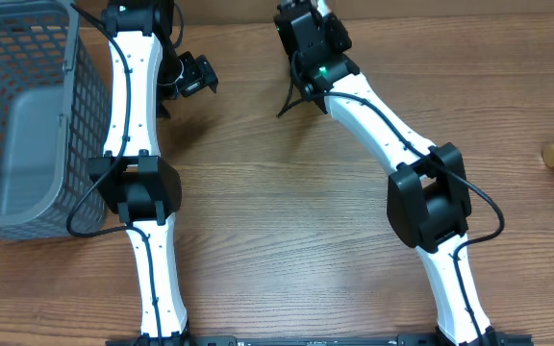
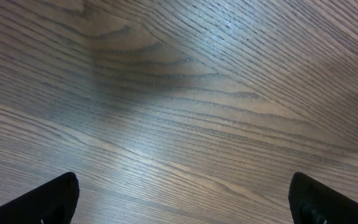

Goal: Scan the item barcode
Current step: 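Hold the orange box with the right gripper in front of the scanner, then carry the orange box right and release it near the Pantene tube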

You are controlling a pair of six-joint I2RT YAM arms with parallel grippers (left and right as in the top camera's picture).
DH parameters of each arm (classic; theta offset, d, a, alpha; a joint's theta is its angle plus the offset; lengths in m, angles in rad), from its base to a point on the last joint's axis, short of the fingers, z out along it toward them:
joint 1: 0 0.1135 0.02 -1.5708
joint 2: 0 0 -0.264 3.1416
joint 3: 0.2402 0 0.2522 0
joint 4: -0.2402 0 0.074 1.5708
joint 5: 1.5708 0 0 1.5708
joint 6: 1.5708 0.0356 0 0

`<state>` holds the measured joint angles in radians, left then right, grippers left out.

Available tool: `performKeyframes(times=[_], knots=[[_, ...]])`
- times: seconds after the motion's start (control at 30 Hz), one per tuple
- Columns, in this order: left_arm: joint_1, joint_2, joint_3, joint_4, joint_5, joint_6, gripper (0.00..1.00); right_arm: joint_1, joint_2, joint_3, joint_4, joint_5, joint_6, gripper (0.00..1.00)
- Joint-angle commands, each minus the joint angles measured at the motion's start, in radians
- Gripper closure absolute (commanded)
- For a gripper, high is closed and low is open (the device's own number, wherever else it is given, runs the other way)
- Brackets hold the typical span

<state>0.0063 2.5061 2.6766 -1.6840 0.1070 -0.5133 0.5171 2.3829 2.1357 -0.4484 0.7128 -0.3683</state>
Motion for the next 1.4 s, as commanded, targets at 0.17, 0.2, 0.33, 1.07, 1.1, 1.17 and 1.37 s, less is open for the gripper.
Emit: performKeyframes(times=[0.17, 0.2, 0.33, 1.07, 1.1, 1.17, 1.37], knots=[[-0.007, -0.007, 0.002, -0.002, -0.01, 0.019, 0.0, 0.004, 0.018, 0.008, 0.004, -0.159, -0.065, 0.96], [-0.007, -0.007, 0.002, -0.002, -0.01, 0.019, 0.0, 0.004, 0.025, 0.008, 0.007, -0.168, -0.075, 0.96], [-0.007, -0.007, 0.002, -0.002, -0.01, 0.019, 0.0, 0.002, 0.056, 0.008, 0.044, -0.131, -0.093, 0.96], [-0.007, -0.007, 0.002, -0.002, -0.01, 0.019, 0.0, -0.182, -0.004, 0.022, -0.084, 0.27, 0.304, 0.96], [-0.007, -0.007, 0.002, -0.002, -0.01, 0.019, 0.0, -0.208, -0.014, 0.023, -0.142, 0.268, 0.366, 0.96], [-0.007, -0.007, 0.002, -0.002, -0.01, 0.019, 0.0, -0.298, -0.034, 0.026, -0.338, 0.183, 0.541, 0.96], [-0.007, -0.007, 0.002, -0.002, -0.01, 0.019, 0.0, -0.548, -0.036, 0.026, -0.673, -0.19, 0.789, 0.9]])
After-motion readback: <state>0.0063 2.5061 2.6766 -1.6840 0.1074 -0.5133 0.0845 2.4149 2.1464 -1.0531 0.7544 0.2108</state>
